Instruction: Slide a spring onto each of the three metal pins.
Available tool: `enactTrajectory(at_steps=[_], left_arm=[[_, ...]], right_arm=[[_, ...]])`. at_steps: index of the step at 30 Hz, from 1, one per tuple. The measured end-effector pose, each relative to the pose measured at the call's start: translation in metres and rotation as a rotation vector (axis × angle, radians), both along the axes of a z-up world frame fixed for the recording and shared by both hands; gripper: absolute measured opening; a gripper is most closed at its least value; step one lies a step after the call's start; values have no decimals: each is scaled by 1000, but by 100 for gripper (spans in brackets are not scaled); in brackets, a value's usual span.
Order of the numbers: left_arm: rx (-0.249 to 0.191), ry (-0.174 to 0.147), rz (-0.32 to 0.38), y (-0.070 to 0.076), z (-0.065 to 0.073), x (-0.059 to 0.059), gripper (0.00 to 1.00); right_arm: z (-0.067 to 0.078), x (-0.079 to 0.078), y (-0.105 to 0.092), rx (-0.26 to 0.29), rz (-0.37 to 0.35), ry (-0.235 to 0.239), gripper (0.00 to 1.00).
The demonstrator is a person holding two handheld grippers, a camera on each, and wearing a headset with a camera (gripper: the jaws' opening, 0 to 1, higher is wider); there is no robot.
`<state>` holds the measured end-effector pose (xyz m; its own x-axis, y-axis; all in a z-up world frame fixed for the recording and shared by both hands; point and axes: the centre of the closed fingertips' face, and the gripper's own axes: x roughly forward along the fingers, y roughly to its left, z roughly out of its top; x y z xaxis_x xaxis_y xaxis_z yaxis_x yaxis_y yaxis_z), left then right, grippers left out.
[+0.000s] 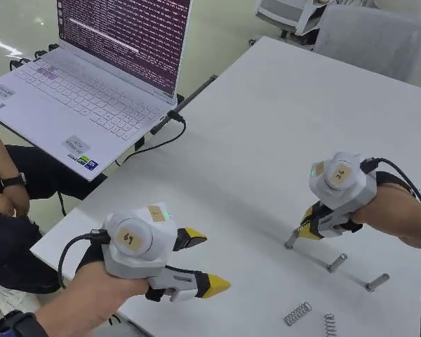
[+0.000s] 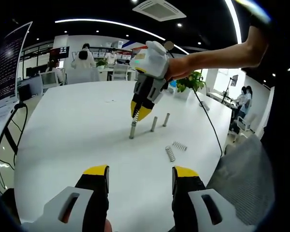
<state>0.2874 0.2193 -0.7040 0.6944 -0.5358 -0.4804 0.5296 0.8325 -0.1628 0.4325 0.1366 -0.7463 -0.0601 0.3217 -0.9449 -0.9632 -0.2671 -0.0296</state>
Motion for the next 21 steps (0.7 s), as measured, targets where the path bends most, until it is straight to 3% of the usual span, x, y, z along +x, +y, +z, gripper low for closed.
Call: enactTrajectory(at_steps=[10,21], left_arm=[[1,3,1,1,-1,0,47],[0,0,3,1,-1,1,47]], right_arm=[[-4,2,4,-13,5,3,9],[-14,-2,5,-66,52,-20,8]])
